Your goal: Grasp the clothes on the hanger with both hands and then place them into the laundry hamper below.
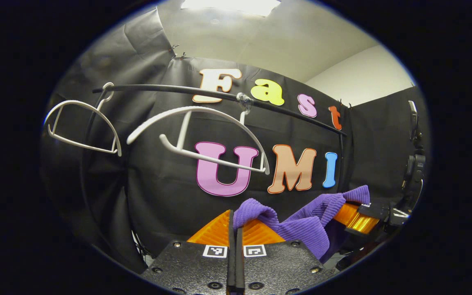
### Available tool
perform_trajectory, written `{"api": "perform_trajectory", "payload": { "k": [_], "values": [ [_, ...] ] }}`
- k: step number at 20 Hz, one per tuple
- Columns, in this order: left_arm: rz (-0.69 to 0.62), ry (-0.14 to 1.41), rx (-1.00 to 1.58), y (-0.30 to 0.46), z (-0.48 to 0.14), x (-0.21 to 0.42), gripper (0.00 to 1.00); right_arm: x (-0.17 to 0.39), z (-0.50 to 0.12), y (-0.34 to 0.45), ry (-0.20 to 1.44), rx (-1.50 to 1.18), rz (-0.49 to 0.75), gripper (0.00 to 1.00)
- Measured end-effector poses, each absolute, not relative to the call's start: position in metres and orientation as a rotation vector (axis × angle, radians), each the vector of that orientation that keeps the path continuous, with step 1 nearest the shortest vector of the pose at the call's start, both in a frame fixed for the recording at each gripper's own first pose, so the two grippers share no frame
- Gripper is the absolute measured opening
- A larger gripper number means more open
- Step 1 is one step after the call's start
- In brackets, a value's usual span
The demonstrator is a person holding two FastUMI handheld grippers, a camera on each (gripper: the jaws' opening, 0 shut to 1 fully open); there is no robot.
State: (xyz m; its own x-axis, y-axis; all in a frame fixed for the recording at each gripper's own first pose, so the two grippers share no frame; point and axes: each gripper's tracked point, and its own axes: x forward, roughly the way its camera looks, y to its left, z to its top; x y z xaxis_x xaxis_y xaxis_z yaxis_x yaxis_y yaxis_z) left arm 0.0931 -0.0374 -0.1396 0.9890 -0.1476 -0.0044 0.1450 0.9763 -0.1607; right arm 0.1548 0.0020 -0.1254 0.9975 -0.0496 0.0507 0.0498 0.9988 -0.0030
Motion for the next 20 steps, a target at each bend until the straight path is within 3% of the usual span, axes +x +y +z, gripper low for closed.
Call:
{"api": "perform_trajectory", "payload": {
  "k": [9,20],
  "values": [
    [-0.155,0.073,-0.166,-0.055,-0.21,0.123,0.0,0.164,-0.221,-0.03,0.097,0.114,-0.089,0.06],
    [-0.132,0.18,-0.125,-0.064,-0.358,0.127,0.0,0.158,-0.381,-0.076,0.278,0.126,-0.187,0.06]
  ]
}}
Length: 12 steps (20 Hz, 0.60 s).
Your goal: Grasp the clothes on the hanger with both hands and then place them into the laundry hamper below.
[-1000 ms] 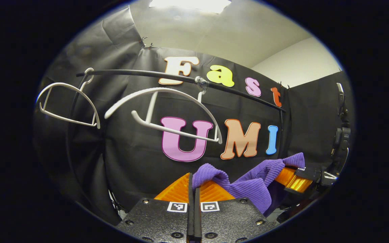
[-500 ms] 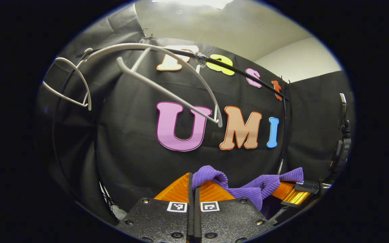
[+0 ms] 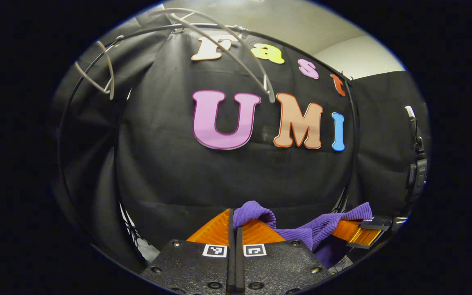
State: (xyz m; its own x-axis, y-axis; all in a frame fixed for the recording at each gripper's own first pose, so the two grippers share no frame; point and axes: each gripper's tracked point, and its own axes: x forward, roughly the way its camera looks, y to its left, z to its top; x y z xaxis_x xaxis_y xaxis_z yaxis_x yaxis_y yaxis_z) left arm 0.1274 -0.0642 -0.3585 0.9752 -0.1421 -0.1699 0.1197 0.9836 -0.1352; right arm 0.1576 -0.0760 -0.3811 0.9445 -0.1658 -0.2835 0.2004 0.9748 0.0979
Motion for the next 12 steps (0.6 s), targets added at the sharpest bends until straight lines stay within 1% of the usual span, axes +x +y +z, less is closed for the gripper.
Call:
{"api": "perform_trajectory", "payload": {
  "k": [4,8,11,12],
  "values": [
    [-0.085,0.182,-0.14,-0.054,-0.414,0.129,0.0,0.15,-0.433,-0.093,0.272,0.12,-0.24,0.06],
    [-0.094,0.313,-0.161,-0.058,-0.488,0.123,0.01,0.141,-0.501,-0.098,0.406,0.115,-0.259,0.07],
    [-0.096,0.378,-0.129,-0.054,-0.537,0.119,0.01,0.129,-0.547,-0.112,0.486,0.162,-0.344,0.07],
    [-0.094,0.408,-0.128,-0.052,-0.55,0.117,0.01,0.125,-0.562,-0.115,0.526,0.171,-0.365,0.08]
  ]
}}
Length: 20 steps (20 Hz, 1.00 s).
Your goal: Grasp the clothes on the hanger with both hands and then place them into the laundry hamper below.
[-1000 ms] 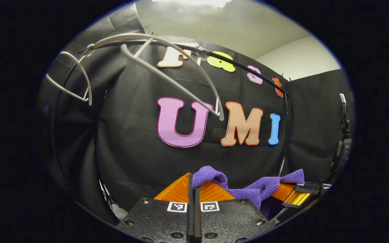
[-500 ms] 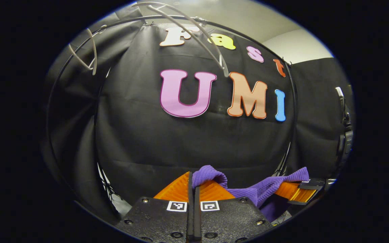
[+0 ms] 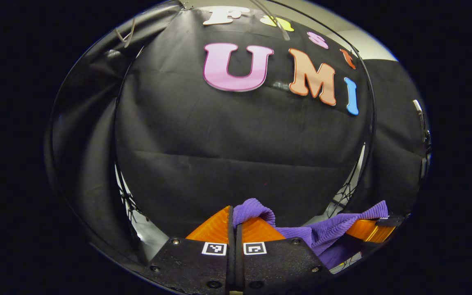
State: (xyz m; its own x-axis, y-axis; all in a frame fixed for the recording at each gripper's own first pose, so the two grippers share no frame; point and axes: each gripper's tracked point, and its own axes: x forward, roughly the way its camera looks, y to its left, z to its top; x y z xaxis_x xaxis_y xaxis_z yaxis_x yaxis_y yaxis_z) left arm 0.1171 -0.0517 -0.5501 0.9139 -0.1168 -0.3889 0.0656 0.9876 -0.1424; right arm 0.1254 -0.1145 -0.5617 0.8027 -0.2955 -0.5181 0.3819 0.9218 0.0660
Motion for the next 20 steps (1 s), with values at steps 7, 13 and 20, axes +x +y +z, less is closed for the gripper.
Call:
{"api": "perform_trajectory", "payload": {
  "k": [7,13,20],
  "values": [
    [-0.107,0.676,-0.118,-0.05,-0.643,0.098,0.03,0.112,-0.625,-0.101,0.741,0.203,-0.351,0.07],
    [-0.072,0.685,-0.098,-0.043,-0.629,0.103,0.71,0.118,-0.609,-0.101,0.7,0.16,-0.357,0.19],
    [-0.121,0.712,-0.115,-0.049,-0.61,0.096,0.97,0.12,-0.586,-0.108,0.642,0.103,-0.388,0.31]
  ]
}}
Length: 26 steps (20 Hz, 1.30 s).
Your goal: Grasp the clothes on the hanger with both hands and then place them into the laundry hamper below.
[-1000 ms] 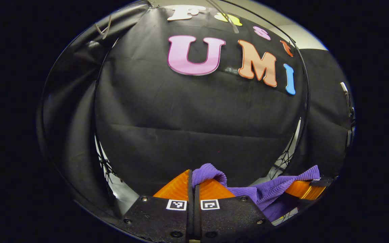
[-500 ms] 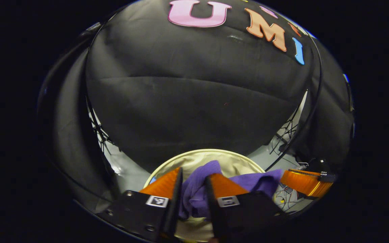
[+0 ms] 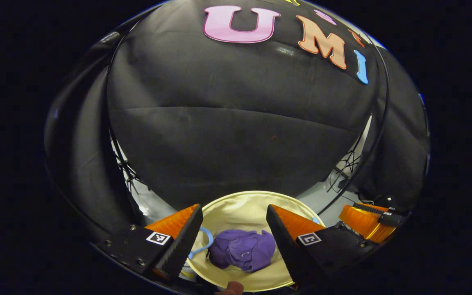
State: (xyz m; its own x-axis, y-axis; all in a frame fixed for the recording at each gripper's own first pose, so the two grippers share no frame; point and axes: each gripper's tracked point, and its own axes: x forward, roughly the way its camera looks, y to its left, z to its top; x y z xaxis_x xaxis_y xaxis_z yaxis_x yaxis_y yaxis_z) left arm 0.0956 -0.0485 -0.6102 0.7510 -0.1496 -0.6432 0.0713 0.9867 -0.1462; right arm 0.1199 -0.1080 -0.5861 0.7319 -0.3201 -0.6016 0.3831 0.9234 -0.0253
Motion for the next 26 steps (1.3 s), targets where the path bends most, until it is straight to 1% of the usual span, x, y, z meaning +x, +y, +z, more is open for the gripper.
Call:
{"api": "perform_trajectory", "payload": {
  "k": [1,4,5,6,7,10,13,20,21,22,25,26],
  "values": [
    [-0.123,0.708,-0.116,-0.049,-0.605,0.095,0.97,0.121,-0.582,-0.105,0.636,0.104,-0.379,0.57],
    [-0.12,0.691,-0.094,-0.043,-0.588,0.094,0.97,0.122,-0.57,-0.1,0.618,0.105,-0.373,1.0],
    [-0.118,0.684,-0.087,-0.04,-0.58,0.096,0.97,0.122,-0.562,-0.098,0.605,0.095,-0.373,0.97],
    [-0.115,0.673,-0.085,-0.037,-0.57,0.096,0.97,0.123,-0.553,-0.095,0.592,0.082,-0.37,0.97],
    [-0.113,0.659,-0.081,-0.034,-0.561,0.097,0.97,0.126,-0.544,-0.093,0.581,0.073,-0.364,1.0],
    [-0.118,0.614,-0.094,-0.03,-0.527,0.104,0.97,0.132,-0.511,-0.083,0.541,0.073,-0.348,1.0],
    [-0.132,0.567,-0.113,-0.029,-0.499,0.111,0.96,0.137,-0.474,-0.079,0.483,0.078,-0.364,1.0],
    [-0.129,0.452,-0.078,-0.017,-0.424,0.119,0.96,0.151,-0.398,-0.064,0.376,-0.02,-0.345,1.0],
    [-0.128,0.446,-0.076,-0.017,-0.416,0.118,0.96,0.153,-0.386,-0.061,0.36,-0.024,-0.337,0.96],
    [-0.126,0.438,-0.074,-0.015,-0.405,0.118,0.96,0.153,-0.374,-0.057,0.343,-0.026,-0.329,1.0],
    [-0.121,0.395,-0.068,-0.011,-0.369,0.122,0.96,0.155,-0.34,-0.048,0.292,-0.049,-0.315,1.0],
    [-0.116,0.375,-0.06,-0.009,-0.357,0.125,0.93,0.156,-0.328,-0.046,0.273,-0.062,-0.312,1.0]
  ]
}}
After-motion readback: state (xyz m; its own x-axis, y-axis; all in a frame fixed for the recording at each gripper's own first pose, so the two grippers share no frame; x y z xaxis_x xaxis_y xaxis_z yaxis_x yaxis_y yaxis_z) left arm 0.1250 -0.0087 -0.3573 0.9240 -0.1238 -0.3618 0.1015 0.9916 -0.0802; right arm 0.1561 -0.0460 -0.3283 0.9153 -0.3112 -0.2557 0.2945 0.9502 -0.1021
